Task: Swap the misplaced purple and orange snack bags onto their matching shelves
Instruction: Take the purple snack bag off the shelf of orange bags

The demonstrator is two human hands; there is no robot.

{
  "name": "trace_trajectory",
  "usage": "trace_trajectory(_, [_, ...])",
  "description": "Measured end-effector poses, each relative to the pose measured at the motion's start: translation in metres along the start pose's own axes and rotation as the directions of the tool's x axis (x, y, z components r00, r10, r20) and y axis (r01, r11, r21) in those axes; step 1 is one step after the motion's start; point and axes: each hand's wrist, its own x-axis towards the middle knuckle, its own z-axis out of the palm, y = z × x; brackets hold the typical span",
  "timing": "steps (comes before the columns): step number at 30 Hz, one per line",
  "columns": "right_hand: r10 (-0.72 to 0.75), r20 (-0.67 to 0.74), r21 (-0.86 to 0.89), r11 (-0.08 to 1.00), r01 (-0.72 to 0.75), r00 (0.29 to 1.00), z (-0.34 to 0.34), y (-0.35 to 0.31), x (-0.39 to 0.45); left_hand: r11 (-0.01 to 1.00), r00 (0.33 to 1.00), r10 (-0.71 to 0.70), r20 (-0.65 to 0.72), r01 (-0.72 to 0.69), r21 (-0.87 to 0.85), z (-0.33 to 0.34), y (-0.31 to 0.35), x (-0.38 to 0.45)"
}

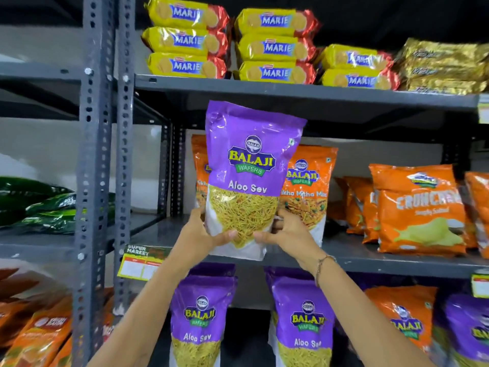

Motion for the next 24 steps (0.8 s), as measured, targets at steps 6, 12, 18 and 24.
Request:
trace_trajectory(6, [0.036, -0.094, 0.023, 0.999, -0.034, 0.995, -0.05, 0.009, -0.078, 0.989, 0.993, -0.015, 0.12, 0.032, -0.142, 0.057, 0.0, -0.047])
trace_trajectory(12, [0.146, -0.236, 0.04, 0.989, -0.14, 0.961, -0.091, 0.043, -0.156, 0.981, 0.956, -0.027, 0.291, 0.081, -0.178, 0.125, -0.011, -0.09])
trace_trajectory(18, [0.273, -0.277, -0.02, 0.957, -0.29, 0.921, -0.118, 0.081, -0.218, 0.979, 0.909, -0.088, 0.408, 0.155, -0.136, 0.181, -0.046, -0.129])
trace_trajectory(24, [0.427, -0.291, -0.027, 0.891, -0.454, 0.856, -0.134, 0.134, -0.266, 0.988, 0.838, -0.111, 0.534, 0.151, -0.032, 0.231, -0.079, -0.159])
